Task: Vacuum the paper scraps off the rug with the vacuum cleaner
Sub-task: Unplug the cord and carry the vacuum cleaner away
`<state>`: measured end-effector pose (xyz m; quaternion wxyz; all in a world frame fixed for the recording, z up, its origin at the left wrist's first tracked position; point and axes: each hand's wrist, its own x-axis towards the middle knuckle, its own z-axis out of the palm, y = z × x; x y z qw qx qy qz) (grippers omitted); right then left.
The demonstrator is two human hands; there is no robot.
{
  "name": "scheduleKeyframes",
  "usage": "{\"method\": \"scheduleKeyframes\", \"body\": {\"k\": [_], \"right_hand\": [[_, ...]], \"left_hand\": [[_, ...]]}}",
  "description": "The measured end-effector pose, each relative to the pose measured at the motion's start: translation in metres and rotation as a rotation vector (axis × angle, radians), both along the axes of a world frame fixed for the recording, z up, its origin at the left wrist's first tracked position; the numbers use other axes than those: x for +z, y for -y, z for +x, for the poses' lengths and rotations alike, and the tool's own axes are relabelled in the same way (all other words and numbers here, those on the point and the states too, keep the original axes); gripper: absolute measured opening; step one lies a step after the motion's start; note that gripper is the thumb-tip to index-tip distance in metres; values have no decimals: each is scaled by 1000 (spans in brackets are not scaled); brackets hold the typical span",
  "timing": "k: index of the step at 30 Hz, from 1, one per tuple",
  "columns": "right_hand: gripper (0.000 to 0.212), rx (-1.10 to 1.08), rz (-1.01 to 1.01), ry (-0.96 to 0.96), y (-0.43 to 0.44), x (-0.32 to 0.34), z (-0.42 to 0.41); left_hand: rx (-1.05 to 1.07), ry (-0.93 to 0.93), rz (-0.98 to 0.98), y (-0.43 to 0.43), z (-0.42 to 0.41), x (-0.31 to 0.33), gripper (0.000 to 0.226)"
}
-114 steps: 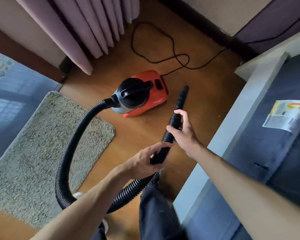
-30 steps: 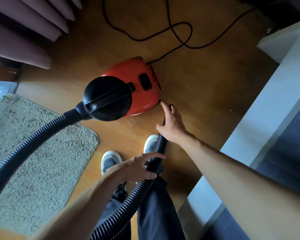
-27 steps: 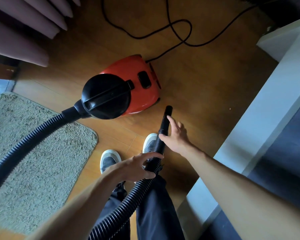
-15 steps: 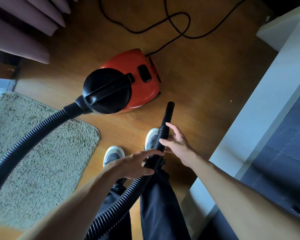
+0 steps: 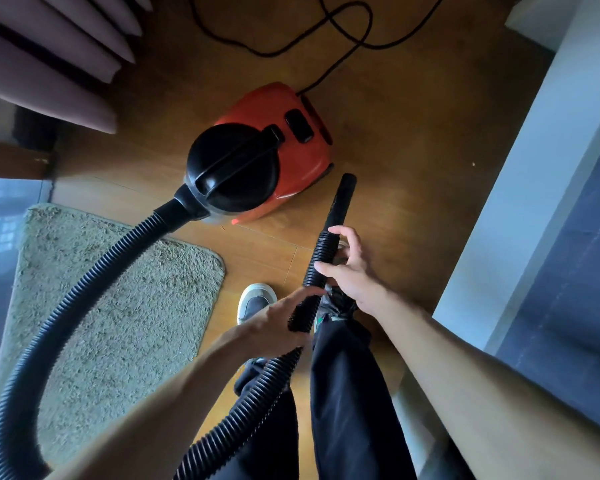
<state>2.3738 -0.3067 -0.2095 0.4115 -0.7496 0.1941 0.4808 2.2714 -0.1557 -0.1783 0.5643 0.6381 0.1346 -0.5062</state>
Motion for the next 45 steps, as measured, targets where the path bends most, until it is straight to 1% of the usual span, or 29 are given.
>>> {"method": "scheduleKeyframes", "body": {"k": [2,4,6,9,13,16,18,20,24,27,30,34,36,38,40,43,45], "right_hand": [[62,-15,-62,46,-9,-3,-16],[59,-16,-113,52,-14,-3,-29],[59,-61,-116,51,-16,-7,-40],[59,-166,-85,38,-18,-16,-56],[63,-393,-148,-9,-19,-25,-74],[66,-511,-165,-57,-12,-36,-84],[67,-541,-189,-97,-5,-40,-88],[66,-562,-209,-139,4,-47,-91],[66,-643,-159,-181,20,-56,-91],[68,-666,-165,-208,30,-67,-93],[68,-702,-154,-232,40,-78,-97],[66,-687,-138,-217,46,-90,-105],[64,-629,-130,-210,50,-92,-110],[61,-519,-133,-166,54,-92,-114],[58,-353,-168,-86,57,-86,-114],[58,-171,-224,44,60,-77,-112],[58,-32,-255,89,60,-66,-109]], "left_hand": [[-44,8,23,-10,-11,0,75],[-63,15,32,-21,-23,-3,75],[-85,23,50,-31,-35,-8,75],[-112,12,56,-40,-47,-18,76],[-187,36,72,-36,-51,-31,77],[-231,55,90,-26,-49,-39,88],[-257,80,109,-19,-49,-44,93],[-303,89,126,-14,-49,-52,92],[-398,56,163,2,-46,-65,80],[-422,8,169,14,-45,-74,73],[-487,7,160,24,-42,-82,73],[-530,3,184,31,-48,-94,73],[-525,6,177,32,-52,-98,75],[-534,20,191,33,-56,-97,76],[-552,46,210,33,-57,-91,76],[-553,56,238,35,-51,-75,75],[-522,69,278,35,-42,-62,75]]}}
